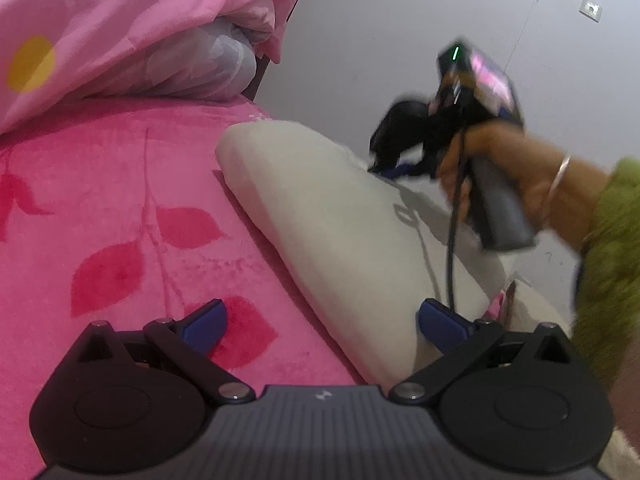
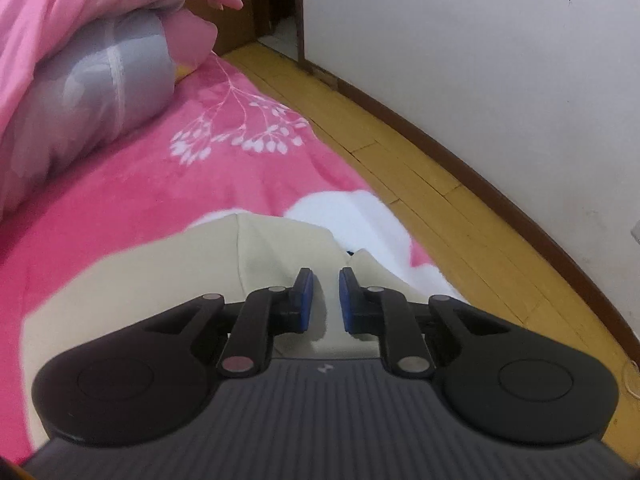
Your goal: Fold clothes
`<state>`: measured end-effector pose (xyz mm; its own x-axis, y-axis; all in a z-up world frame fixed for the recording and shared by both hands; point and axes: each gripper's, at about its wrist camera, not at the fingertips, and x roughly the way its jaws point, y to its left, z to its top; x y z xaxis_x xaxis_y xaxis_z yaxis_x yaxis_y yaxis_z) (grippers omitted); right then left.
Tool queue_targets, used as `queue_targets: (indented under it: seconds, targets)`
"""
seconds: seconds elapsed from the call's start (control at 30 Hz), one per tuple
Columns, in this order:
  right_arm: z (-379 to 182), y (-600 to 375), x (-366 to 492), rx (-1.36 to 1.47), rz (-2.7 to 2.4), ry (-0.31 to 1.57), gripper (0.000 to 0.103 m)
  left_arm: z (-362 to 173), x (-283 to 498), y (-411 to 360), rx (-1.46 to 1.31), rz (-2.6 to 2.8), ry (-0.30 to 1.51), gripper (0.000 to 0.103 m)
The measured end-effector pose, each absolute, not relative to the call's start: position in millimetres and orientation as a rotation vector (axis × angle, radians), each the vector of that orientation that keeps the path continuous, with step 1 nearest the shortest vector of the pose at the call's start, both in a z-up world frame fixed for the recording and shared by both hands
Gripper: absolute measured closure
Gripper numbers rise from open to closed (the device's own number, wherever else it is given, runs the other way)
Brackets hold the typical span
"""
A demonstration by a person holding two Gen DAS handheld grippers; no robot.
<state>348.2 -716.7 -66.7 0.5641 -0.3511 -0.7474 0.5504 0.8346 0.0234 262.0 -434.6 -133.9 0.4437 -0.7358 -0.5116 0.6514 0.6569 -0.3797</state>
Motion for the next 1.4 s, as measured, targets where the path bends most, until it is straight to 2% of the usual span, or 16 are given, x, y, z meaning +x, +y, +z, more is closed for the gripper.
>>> queue_targets:
  seconds: [0.07,0.17,0.23,0.33,0.43,0.53,0.67,0.77,0.83,1.0,1.07,1.13,1.2,1.27,1.3,1.4]
  targets:
    - [-44.2,-689.2,342.3,0.217,-0.401,0.754,0.09,-133.9,261.2,-435.3,-0.133,-0.861,0.701,0.0]
    - [-28.3,-646.2,345.0,0.114,-0.118,0.766,0.091,-134.1,260.9,-435.9,-0.132,-0.86,0.701,0.0]
    - [-44.2,-626.1,360.4,0.055,-0.025,0.842,0.092,-134.2,261.4,-435.7,-0.133,-0.86,0.702,0.0]
    - [-96.1,-624.7,377.3,-0.016,-0.107,0.976,0.095,-135.7,262.8,-434.1,-0.143,-0.853,0.703,0.0]
    - [-85.9,-630.9,371.4,0.034,-0.119,0.937,0.095,-135.8,261.0,-433.5,-0.143,-0.863,0.701,0.0]
    - [-62.4,-623.7,366.1,-0.032,-0.109,0.885,0.094,-136.1,260.8,-433.0,-0.142,-0.864,0.7,0.0]
    - [-31.3,-654.9,323.4,-0.01,-0.125,0.821,0.094,-136.0,261.8,-432.5,-0.146,-0.863,0.7,0.0]
    - [-53.1,-683.2,300.9,0.02,-0.21,0.897,0.092,-136.7,263.1,-432.7,-0.149,-0.867,0.695,0.0]
    - [-68.2,-689.2,285.5,0.051,-0.256,0.877,0.092,-136.2,262.6,-431.4,-0.149,-0.87,0.691,0.0]
    - [-14.1,-661.7,206.4,0.131,-0.363,0.716,0.089,-127.0,252.7,-427.0,-0.119,-0.861,0.664,0.0]
    - [14.2,-647.7,154.6,0.158,-0.405,0.654,0.077,-111.0,236.3,-418.2,-0.096,-0.851,0.627,0.0]
    - [36.7,-623.9,94.4,0.148,-0.435,0.581,0.054,-94.9,219.8,-409.5,-0.074,-0.842,0.59,0.0]
    - [52.4,-599.7,36.3,0.131,-0.448,0.515,0.041,-78.8,203.3,-400.8,-0.051,-0.832,0.553,0.0]
    - [56.1,-571.9,-14.4,0.14,-0.454,0.465,0.032,-61.3,185.7,-389.6,-0.038,-0.824,0.526,0.0]
    - [54.3,-557.9,-35.1,0.151,-0.454,0.453,0.024,-49.8,173.9,-377.8,-0.047,-0.82,0.53,0.0]
    - [45.1,-521.2,-84.9,0.185,-0.477,0.393,0.012,-17.0,136.2,-337.7,-0.052,-0.786,0.535,0.0]
